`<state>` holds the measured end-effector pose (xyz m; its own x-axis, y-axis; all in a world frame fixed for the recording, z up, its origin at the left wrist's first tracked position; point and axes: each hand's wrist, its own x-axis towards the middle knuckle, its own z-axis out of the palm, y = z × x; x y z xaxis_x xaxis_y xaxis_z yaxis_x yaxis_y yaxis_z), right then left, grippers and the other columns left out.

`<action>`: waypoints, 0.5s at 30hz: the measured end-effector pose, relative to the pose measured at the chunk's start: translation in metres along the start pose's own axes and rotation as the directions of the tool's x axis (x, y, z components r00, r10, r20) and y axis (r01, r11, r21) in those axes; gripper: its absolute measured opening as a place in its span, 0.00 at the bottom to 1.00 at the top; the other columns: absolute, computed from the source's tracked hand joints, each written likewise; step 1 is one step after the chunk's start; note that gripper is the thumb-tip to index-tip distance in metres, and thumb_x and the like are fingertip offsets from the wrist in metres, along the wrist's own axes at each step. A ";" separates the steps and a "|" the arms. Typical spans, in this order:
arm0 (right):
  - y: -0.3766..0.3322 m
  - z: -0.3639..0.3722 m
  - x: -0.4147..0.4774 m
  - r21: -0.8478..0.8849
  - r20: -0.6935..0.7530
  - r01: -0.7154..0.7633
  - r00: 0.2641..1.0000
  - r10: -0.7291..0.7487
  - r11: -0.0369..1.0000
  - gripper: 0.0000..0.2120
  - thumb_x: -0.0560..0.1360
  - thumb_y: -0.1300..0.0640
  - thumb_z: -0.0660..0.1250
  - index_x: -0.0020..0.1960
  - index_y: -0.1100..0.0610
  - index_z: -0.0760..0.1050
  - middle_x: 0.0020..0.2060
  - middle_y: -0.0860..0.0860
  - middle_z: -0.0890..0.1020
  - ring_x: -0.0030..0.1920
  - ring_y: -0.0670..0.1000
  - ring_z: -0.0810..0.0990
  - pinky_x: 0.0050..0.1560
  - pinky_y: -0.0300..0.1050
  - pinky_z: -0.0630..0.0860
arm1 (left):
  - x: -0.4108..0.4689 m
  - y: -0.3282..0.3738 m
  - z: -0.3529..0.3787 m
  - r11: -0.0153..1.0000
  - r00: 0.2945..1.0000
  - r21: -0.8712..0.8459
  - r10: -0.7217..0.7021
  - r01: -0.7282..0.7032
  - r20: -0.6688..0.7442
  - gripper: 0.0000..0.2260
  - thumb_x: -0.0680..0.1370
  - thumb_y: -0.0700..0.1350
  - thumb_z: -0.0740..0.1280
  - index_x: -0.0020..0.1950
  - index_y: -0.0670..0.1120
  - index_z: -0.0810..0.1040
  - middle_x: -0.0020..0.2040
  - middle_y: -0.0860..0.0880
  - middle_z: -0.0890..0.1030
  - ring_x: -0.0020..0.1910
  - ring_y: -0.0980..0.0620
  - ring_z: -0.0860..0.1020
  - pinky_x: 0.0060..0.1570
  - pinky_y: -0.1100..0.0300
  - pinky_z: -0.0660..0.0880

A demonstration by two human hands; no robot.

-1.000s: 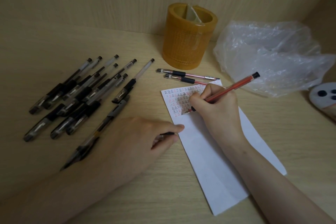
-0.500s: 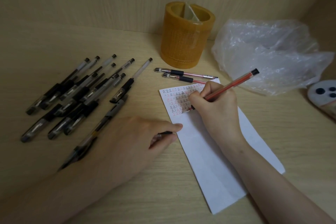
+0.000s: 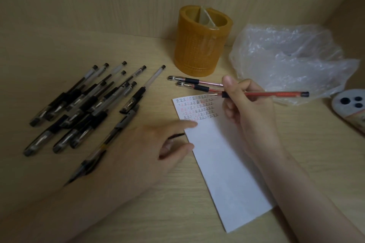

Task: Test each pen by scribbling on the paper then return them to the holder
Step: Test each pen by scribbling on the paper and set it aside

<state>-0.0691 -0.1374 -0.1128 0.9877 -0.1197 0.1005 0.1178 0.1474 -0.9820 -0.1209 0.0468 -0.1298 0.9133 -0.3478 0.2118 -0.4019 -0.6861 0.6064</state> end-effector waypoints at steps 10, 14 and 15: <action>-0.007 0.003 -0.007 0.132 0.293 -0.165 0.949 0.120 0.977 0.13 0.74 0.59 0.65 0.30 0.55 0.70 0.23 0.52 0.71 0.22 0.49 0.66 0.20 0.35 0.59 | 0.001 0.005 -0.008 0.916 0.998 -0.400 -0.039 0.015 -0.051 0.16 0.77 0.50 0.55 0.62 0.66 0.57 0.34 0.54 0.75 0.31 0.46 0.70 0.36 0.50 0.68; -0.008 0.004 -0.010 0.072 0.295 -0.158 0.947 0.130 0.985 0.14 0.73 0.61 0.66 0.31 0.57 0.65 0.22 0.52 0.69 0.21 0.48 0.65 0.20 0.33 0.61 | 0.001 0.003 -0.008 0.927 0.999 -0.374 0.026 -0.037 -0.035 0.19 0.77 0.48 0.55 0.65 0.61 0.55 0.36 0.68 0.76 0.30 0.57 0.70 0.33 0.67 0.67; -0.008 0.004 -0.010 0.066 0.306 -0.158 0.943 0.130 0.985 0.15 0.73 0.61 0.67 0.32 0.57 0.65 0.21 0.52 0.69 0.21 0.48 0.65 0.21 0.33 0.61 | 0.001 0.003 -0.008 0.931 0.999 -0.363 0.038 -0.045 -0.027 0.20 0.77 0.47 0.55 0.65 0.61 0.54 0.37 0.68 0.76 0.30 0.59 0.71 0.33 0.68 0.67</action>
<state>-0.0798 -0.1329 -0.1056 0.9783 0.2065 0.0158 -0.0327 0.2291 -0.9728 -0.1204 0.0489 -0.1215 0.8990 -0.3561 0.2550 -0.3913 -0.3913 0.8329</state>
